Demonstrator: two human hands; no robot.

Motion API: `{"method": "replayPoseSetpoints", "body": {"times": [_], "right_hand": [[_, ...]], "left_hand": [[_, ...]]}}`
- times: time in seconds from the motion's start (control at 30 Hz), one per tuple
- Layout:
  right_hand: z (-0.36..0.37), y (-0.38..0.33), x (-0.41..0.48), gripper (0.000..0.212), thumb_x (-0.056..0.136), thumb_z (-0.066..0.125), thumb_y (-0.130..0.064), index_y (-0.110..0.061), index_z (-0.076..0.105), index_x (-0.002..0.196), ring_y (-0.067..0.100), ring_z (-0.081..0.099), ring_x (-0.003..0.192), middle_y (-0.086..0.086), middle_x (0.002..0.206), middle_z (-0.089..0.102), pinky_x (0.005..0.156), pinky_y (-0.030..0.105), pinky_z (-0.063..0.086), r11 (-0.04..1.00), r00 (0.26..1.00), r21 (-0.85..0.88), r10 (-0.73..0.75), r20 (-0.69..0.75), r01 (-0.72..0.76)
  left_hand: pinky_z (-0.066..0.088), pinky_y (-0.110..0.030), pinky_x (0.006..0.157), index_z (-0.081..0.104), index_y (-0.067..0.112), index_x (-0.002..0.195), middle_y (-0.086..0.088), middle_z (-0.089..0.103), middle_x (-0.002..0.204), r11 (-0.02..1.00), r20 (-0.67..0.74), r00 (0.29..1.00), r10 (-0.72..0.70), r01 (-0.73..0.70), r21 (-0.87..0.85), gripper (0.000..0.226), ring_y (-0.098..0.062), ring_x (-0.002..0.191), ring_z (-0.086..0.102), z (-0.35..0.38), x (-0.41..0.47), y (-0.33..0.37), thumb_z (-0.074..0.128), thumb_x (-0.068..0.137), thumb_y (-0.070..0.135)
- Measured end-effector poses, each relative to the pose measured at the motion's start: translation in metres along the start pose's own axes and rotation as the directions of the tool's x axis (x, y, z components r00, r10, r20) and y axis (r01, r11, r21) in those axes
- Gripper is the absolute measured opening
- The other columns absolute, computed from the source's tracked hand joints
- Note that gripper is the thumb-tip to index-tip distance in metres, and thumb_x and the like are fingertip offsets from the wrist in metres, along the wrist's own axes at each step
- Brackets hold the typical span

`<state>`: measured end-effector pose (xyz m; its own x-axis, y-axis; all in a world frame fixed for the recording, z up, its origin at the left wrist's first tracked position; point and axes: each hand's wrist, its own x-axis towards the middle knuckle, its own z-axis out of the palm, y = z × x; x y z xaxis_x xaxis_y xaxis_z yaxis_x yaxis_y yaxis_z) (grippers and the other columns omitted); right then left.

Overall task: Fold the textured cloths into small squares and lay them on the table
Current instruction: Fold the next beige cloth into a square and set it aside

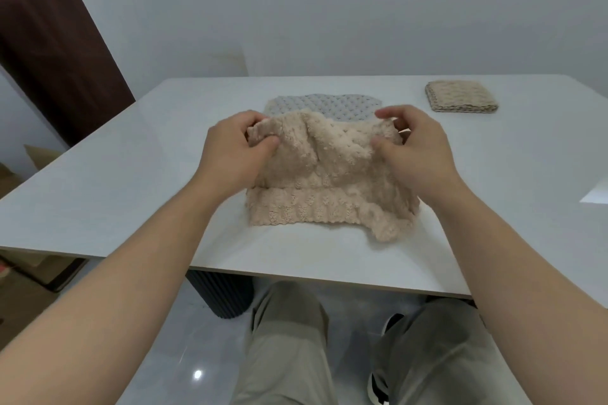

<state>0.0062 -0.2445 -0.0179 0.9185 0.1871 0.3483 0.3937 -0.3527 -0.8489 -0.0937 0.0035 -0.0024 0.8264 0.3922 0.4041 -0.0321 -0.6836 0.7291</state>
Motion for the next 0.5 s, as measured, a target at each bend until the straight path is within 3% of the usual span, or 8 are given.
{"method": "replayPoseSetpoints", "body": {"times": [0.13,0.23,0.33,0.5], "right_hand": [[-0.003,-0.011,0.010,0.059,0.087,0.063,-0.003,-0.038,0.055,0.134,0.005,0.066,0.083,-0.010,0.109,0.063,0.067,0.025,0.059,0.995,0.999,0.090,0.046,0.004,-0.046],[-0.006,-0.019,0.016,0.060,0.086,0.059,-0.005,-0.038,0.054,0.136,0.009,0.068,0.081,-0.005,0.112,0.063,0.057,0.017,0.052,0.985,0.994,0.136,0.109,-0.020,-0.106],[-0.011,-0.021,0.016,0.054,0.086,0.062,-0.010,-0.036,0.057,0.133,0.003,0.061,0.069,-0.002,0.108,0.063,0.049,0.009,0.043,0.984,0.993,0.141,0.113,-0.017,-0.109],[-0.017,-0.030,0.015,0.054,0.083,0.065,-0.007,-0.030,0.061,0.132,-0.002,0.054,0.055,-0.001,0.096,0.058,0.048,0.014,0.042,0.967,0.991,0.217,0.126,0.042,-0.133]], "left_hand": [[0.060,-0.046,0.084,0.071,0.029,0.092,0.006,0.074,0.088,0.996,-0.040,0.998,-0.039,0.036,-0.085,0.011,-0.018,0.088,0.072,-0.001,0.016,0.004,0.077,0.087,0.022],[0.061,-0.043,0.083,0.070,0.030,0.091,0.008,0.074,0.086,0.987,-0.069,0.997,-0.045,0.034,-0.157,0.011,-0.012,0.083,0.073,-0.003,0.025,0.008,0.075,0.090,0.020],[0.060,-0.037,0.076,0.070,0.031,0.087,0.011,0.072,0.080,0.978,-0.093,0.995,-0.031,0.011,-0.207,0.011,-0.009,0.075,0.069,-0.007,0.028,0.012,0.072,0.093,0.022],[0.055,-0.038,0.071,0.070,0.031,0.084,0.008,0.069,0.077,0.973,-0.118,0.993,0.001,-0.028,-0.230,0.012,-0.010,0.072,0.063,-0.012,0.027,0.017,0.069,0.096,0.028]]}}
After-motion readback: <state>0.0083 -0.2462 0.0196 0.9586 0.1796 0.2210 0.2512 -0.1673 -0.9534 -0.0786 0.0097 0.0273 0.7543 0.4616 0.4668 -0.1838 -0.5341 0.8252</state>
